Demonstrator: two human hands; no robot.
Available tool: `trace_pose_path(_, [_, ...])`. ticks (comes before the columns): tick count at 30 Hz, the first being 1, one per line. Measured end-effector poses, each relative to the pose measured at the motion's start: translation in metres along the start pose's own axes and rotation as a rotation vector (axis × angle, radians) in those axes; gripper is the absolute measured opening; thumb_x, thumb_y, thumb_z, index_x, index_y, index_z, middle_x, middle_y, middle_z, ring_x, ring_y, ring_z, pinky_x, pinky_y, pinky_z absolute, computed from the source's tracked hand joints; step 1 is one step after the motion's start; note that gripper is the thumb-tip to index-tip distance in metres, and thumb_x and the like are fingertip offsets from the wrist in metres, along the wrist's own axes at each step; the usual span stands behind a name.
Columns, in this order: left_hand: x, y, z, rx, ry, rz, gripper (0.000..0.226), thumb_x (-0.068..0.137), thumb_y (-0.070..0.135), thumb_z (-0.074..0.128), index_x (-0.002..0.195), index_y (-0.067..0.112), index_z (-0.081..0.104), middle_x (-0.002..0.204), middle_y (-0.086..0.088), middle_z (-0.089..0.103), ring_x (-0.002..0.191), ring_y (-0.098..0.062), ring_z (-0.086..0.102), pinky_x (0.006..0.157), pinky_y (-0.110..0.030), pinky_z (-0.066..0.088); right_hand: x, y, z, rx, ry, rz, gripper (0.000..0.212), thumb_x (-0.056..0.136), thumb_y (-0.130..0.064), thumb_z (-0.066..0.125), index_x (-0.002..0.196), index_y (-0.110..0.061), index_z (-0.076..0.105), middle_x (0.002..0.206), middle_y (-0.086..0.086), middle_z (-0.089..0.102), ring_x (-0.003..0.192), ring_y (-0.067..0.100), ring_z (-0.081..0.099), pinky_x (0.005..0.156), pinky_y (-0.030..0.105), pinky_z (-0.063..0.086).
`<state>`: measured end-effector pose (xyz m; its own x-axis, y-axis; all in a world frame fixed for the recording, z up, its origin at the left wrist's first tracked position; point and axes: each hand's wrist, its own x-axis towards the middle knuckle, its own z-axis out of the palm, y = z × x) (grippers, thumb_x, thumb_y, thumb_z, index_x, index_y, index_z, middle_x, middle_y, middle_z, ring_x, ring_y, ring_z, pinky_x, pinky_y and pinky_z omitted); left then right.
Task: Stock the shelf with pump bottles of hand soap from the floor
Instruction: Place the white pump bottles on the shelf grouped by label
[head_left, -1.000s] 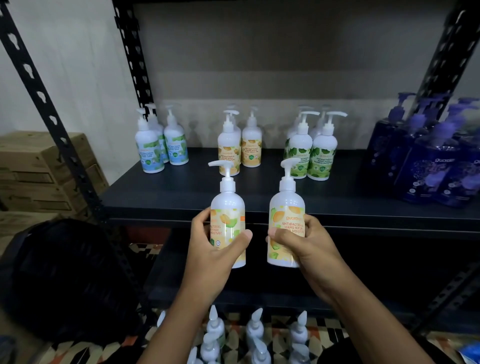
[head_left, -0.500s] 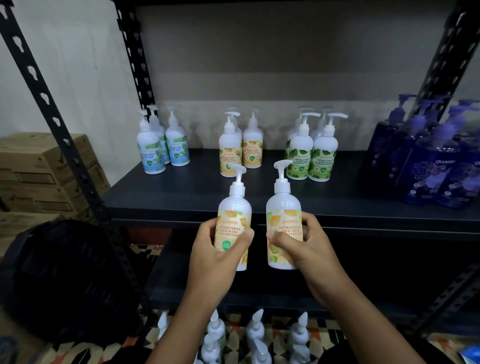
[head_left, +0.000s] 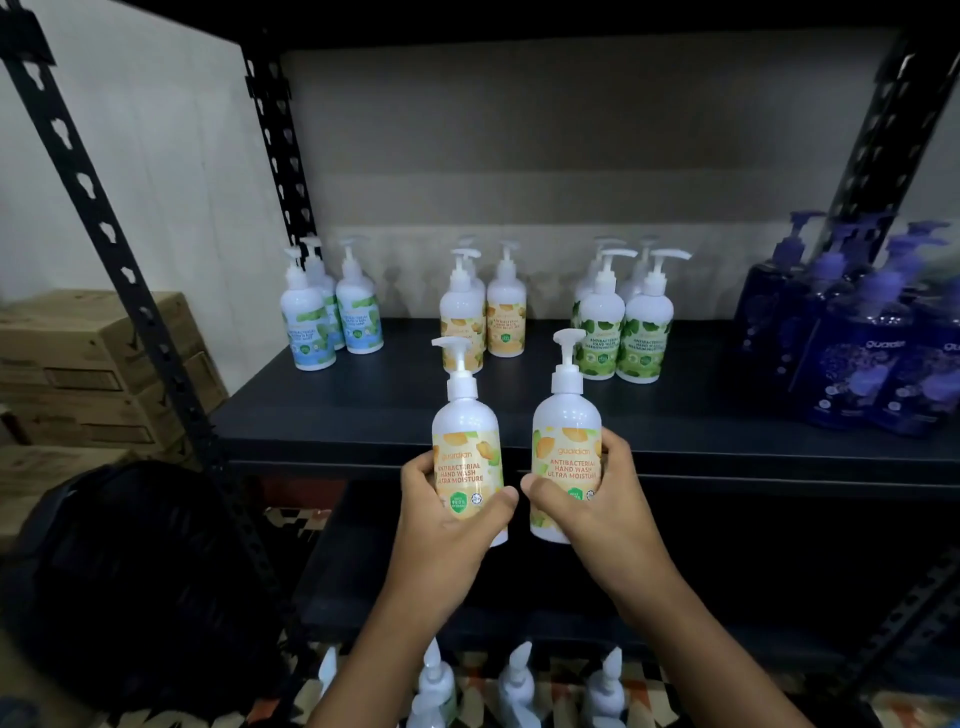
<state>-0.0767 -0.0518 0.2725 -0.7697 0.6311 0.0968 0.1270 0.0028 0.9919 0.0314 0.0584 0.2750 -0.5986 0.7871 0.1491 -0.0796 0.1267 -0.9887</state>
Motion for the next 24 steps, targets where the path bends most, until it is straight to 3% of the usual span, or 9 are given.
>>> trace_pose_path(4, [0.017,0.010,-0.001,0.012,0.039,0.046,0.056,0.079,0.015,0.084,0.118,0.024,0.045,0.096,0.002,0.067,0.069,0.005,0.067,0.055,-0.009,0.049,0.012,-0.008,0.002,-0.030,-0.013,-0.050,0.068,0.079,-0.012,0.082,0.131,-0.032,0.043,0.103,-0.004,0.067,0.085,0.006,0.070,0.065,0.021,0.057])
trace_pose_path(9, [0.062,0.029,-0.003,0.022,0.119,0.166,0.057,0.077,0.021,0.086,0.120,0.028,0.049,0.100,0.003,0.068,0.076,0.000,0.069,0.062,-0.013,0.052,0.048,-0.021,0.006,-0.090,0.011,-0.161,0.066,0.078,-0.018,0.085,0.119,-0.049,0.045,0.099,-0.013,0.069,0.087,0.000,0.068,0.069,0.018,0.056])
trace_pose_path(13, [0.101,0.037,-0.007,0.015,0.147,0.199,0.064,0.078,0.027,0.085,0.130,0.029,0.049,0.106,0.011,0.068,0.082,0.005,0.068,0.064,-0.013,0.053,0.090,-0.024,0.013,-0.103,0.023,-0.221,0.064,0.079,-0.017,0.084,0.130,-0.037,0.049,0.104,-0.011,0.069,0.088,0.000,0.068,0.065,0.018,0.056])
trace_pose_path(19, [0.130,0.021,-0.021,0.016,0.166,0.206,0.066,0.075,0.030,0.087,0.132,0.030,0.054,0.110,0.012,0.071,0.092,0.003,0.069,0.077,-0.018,0.053,0.155,-0.003,0.030,-0.236,0.068,-0.267,0.073,0.073,-0.029,0.089,0.133,-0.034,0.047,0.109,-0.017,0.068,0.097,0.002,0.068,0.087,0.038,0.059])
trace_pose_path(24, [0.138,0.009,-0.025,0.006,0.174,0.197,0.060,0.075,0.030,0.087,0.126,0.029,0.057,0.107,0.011,0.072,0.092,0.000,0.070,0.077,-0.020,0.054,0.177,0.010,0.041,-0.297,0.071,-0.262,0.076,0.073,-0.026,0.089,0.134,-0.034,0.045,0.109,-0.025,0.063,0.097,-0.006,0.063,0.085,0.027,0.056])
